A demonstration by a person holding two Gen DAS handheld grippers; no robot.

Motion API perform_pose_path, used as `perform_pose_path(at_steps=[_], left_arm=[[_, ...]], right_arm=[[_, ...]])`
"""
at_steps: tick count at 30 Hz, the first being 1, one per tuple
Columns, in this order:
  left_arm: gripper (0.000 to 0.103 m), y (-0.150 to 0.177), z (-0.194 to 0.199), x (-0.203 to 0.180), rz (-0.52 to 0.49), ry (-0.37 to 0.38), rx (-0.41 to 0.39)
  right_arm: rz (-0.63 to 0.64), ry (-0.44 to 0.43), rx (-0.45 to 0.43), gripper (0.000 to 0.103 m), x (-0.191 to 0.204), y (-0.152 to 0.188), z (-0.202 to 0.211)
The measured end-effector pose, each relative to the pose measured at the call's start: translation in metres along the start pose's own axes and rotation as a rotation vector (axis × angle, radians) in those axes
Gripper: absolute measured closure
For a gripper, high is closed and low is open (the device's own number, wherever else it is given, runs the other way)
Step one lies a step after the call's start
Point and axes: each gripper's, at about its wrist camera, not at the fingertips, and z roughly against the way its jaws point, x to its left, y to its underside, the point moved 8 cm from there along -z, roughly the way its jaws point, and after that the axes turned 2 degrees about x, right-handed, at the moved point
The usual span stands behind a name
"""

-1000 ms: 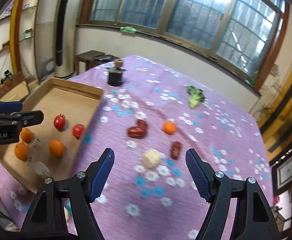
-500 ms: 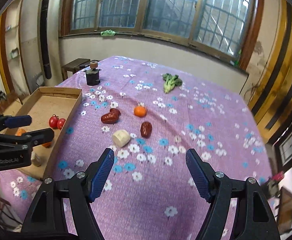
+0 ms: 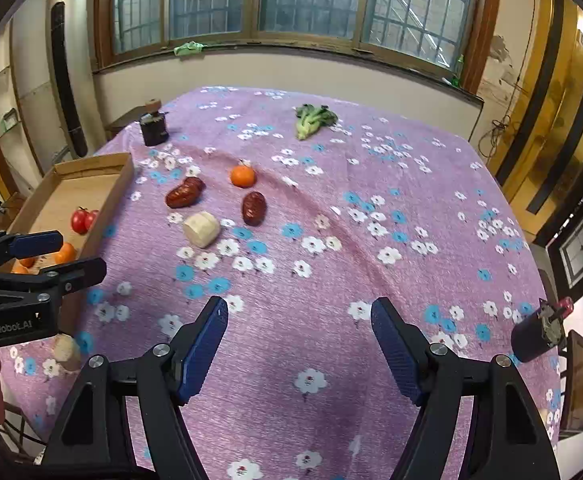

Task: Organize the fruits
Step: 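Grasp a white yam piece with the left gripper while the right gripper grasps a red date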

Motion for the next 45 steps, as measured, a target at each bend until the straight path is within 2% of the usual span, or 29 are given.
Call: perform_pose_path(at_steps=[11, 12, 14, 17, 18, 23, 25, 29, 31, 32, 33, 35, 37, 39, 45], left_arm=[[0.026, -0.005, -0.019, -0.004, -0.002, 0.005, 0.028], [0.026, -0.006, -0.023, -0.005, -0.003, 0.011, 0.032], [0.026, -0.011, -0.032, -0.008, -0.006, 0.025, 0.042], [0.027, -0.019, -0.046, -0.015, -0.016, 0.033, 0.049], [0.027, -0.024, -0.054, -0.015, -0.017, 0.013, 0.049], [0.027, -0.039, -0.085, -0.009, 0.006, 0.017, 0.076], [0.027, -0.040, -0.096, -0.010, -0.010, 0.009, 0.087], [0.027, -0.045, -0.113, -0.013, -0.044, 0.002, 0.095], [0.027, -0.047, -0.122, -0.013, -0.051, 0.007, 0.100], [0.027, -0.048, -0.126, -0.014, -0.055, 0.009, 0.102], [0.029, -0.048, -0.130, -0.015, -0.062, 0.010, 0.106], [0.035, -0.051, -0.133, -0.019, -0.097, -0.011, 0.081], [0.048, -0.055, -0.133, -0.024, -0.125, -0.005, 0.061], [0.071, -0.056, -0.130, -0.030, -0.140, 0.030, 0.057], [0.071, -0.044, -0.117, -0.034, -0.154, 0.030, 0.055]], right_arm=[[0.014, -0.015, 0.023, 0.027, 0.002, 0.001, -0.015], [0.002, -0.068, 0.024, 0.027, 0.005, -0.002, -0.022], [-0.012, -0.120, 0.032, 0.027, 0.007, -0.006, -0.033], [-0.022, -0.161, 0.043, 0.030, 0.011, -0.014, -0.044], [-0.036, -0.194, 0.038, 0.031, 0.013, -0.024, -0.054], [-0.082, -0.230, 0.038, 0.037, 0.009, -0.052, -0.080], [-0.100, -0.291, 0.058, 0.038, 0.018, -0.075, -0.104], [-0.084, -0.303, 0.093, 0.042, 0.029, -0.087, -0.127], [-0.068, -0.271, 0.156, 0.045, 0.034, -0.089, -0.157], [-0.066, -0.273, 0.174, 0.052, 0.035, -0.087, -0.164], [-0.062, -0.277, 0.195, 0.064, 0.037, -0.084, -0.170], [-0.060, -0.289, 0.206, 0.076, 0.039, -0.080, -0.175], [-0.052, -0.280, 0.184, 0.075, 0.038, -0.078, -0.172], [-0.060, -0.260, 0.136, 0.076, 0.030, -0.077, -0.157], [-0.032, -0.181, 0.067, 0.076, 0.018, -0.077, -0.124]])
